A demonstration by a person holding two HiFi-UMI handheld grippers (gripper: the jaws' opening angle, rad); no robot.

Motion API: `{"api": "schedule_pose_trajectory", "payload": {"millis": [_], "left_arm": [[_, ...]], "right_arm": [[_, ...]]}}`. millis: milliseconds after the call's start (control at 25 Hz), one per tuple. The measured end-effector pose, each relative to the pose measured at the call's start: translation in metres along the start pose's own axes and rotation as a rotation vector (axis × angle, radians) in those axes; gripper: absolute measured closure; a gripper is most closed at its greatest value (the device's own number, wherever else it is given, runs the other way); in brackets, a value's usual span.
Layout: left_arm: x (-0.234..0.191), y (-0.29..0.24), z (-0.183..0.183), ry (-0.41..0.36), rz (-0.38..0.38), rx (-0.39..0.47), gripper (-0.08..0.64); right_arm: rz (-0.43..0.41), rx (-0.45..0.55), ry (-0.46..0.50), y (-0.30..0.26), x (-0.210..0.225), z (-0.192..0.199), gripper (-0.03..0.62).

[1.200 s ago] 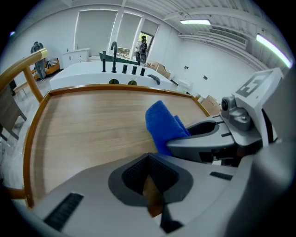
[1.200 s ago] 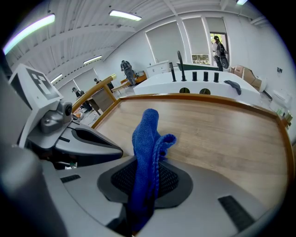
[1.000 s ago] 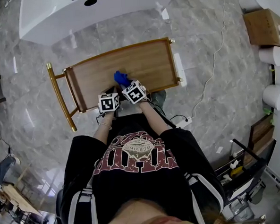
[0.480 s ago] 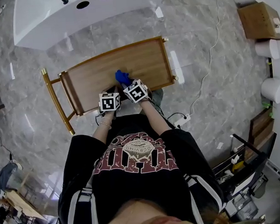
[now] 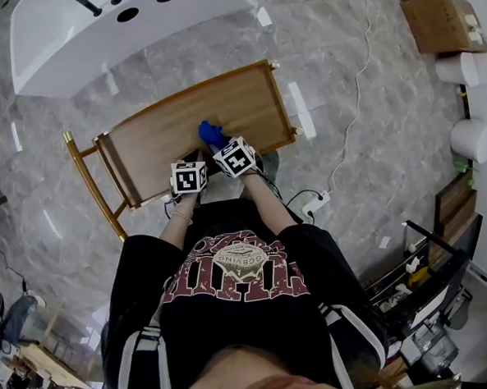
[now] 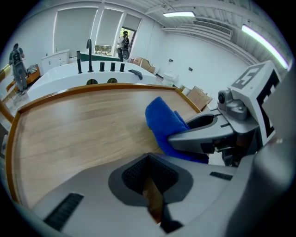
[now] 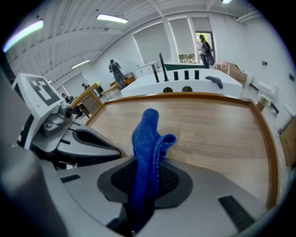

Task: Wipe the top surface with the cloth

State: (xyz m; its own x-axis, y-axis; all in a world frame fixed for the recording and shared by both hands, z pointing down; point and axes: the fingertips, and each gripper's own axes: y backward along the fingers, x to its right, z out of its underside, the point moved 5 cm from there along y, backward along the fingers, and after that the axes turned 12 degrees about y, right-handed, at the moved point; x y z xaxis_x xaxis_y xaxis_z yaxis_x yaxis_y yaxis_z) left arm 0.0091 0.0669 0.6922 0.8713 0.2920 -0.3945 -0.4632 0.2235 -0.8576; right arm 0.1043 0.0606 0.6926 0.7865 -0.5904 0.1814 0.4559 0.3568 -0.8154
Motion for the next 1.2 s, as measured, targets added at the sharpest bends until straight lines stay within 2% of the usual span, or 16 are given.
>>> {"api": "schedule_pose_trajectory", "payload": {"millis": [600, 1080, 1200], "left_arm": [[0.02, -0.015, -0.008, -0.061, 0.033, -0.025, 0.512], [0.025, -0.025, -0.009, -0.065, 0.008, -0.045, 0.512], [0.026, -0.024, -0.009, -0.107, -0.014, -0.036, 0.512]], "right_arm": [[0.08, -0.027, -0.051, 0.025, 0.034, 0.021, 0.503], [0.137, -0.027, -0.11, 0.037, 0.061, 0.04, 0.503], [0.157, -0.031, -0.133, 0.04, 0.066, 0.045, 0.503]]}}
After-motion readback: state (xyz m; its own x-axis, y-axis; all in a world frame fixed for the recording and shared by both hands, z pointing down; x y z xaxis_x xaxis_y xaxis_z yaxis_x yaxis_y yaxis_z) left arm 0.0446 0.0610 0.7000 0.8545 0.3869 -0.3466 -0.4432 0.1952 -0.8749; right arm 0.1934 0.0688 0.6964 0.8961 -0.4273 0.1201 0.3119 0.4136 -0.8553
